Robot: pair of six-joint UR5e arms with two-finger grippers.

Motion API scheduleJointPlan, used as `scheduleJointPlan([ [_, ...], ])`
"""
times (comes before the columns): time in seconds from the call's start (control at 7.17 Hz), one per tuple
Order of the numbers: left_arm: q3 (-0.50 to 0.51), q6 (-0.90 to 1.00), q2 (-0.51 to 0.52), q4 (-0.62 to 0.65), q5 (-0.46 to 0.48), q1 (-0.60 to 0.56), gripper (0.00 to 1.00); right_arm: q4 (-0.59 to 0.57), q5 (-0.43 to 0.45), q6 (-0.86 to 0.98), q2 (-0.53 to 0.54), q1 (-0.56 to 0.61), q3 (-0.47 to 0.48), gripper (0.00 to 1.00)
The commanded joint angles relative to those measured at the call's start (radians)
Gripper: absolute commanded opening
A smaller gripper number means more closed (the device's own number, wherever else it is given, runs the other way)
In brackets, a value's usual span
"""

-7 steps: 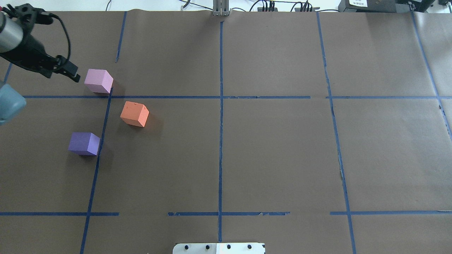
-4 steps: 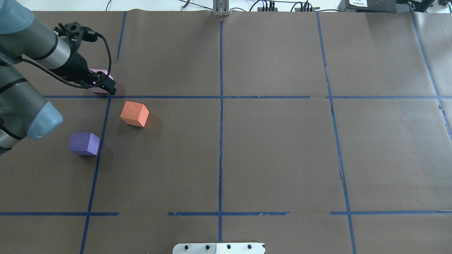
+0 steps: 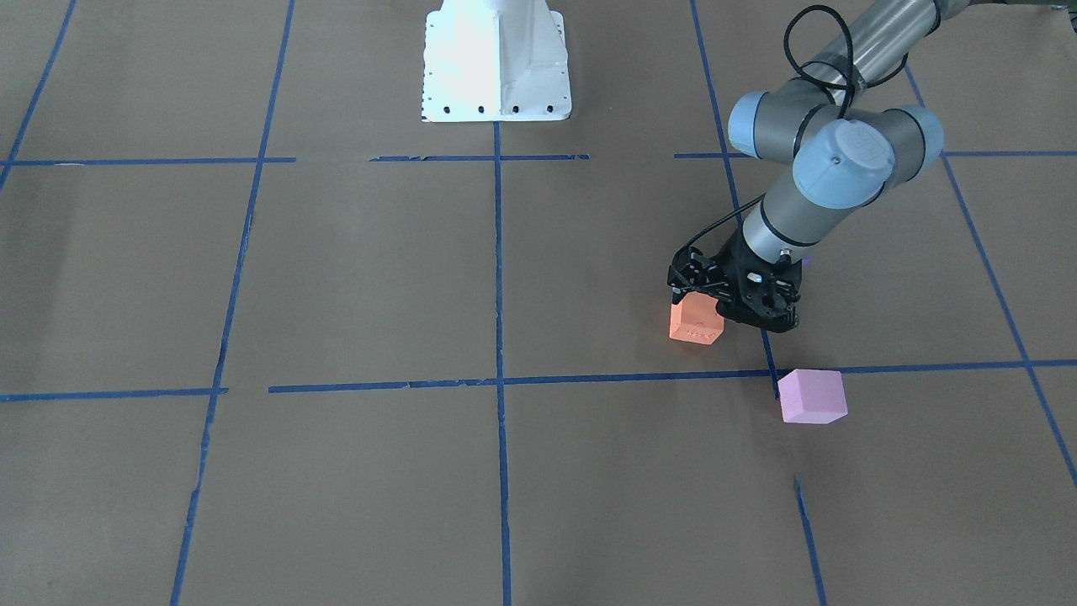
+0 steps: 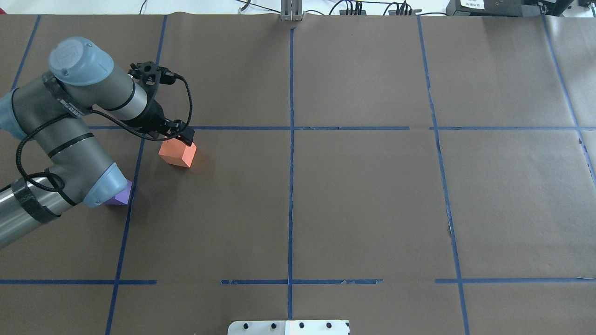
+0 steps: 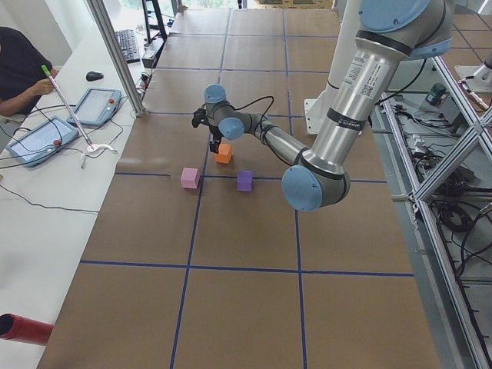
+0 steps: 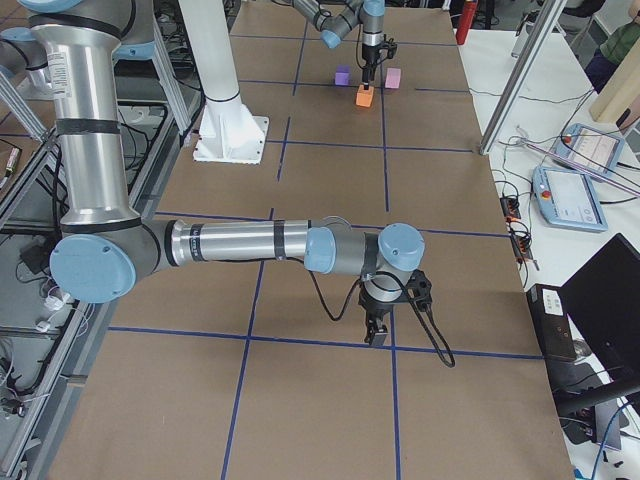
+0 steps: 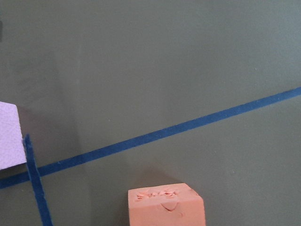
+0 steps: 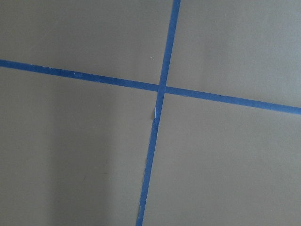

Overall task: Arrange blocks in a line
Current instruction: 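Move the left gripper down over the orange cube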

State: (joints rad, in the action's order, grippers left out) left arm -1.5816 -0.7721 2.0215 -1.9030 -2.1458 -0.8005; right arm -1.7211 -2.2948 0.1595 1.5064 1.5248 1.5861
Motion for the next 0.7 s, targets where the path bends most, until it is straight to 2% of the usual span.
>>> scheduleJointPlan([
  [0.0,0.02,-0.051,0.006,-0.001,0.004,0.027,1.0,0.0,0.0,0.0,0.0,0.0,0.0,1.0],
  [0.28,0.009,-0.059,0.005,0.037,0.049,0.023,1.0,0.0,0.0,0.0,0.0,0.0,0.0,1.0],
  [0.56,-0.002,-0.053,0.005,0.087,0.052,0.023,1.0,0.0,0.0,0.0,0.0,0.0,0.0,1.0],
])
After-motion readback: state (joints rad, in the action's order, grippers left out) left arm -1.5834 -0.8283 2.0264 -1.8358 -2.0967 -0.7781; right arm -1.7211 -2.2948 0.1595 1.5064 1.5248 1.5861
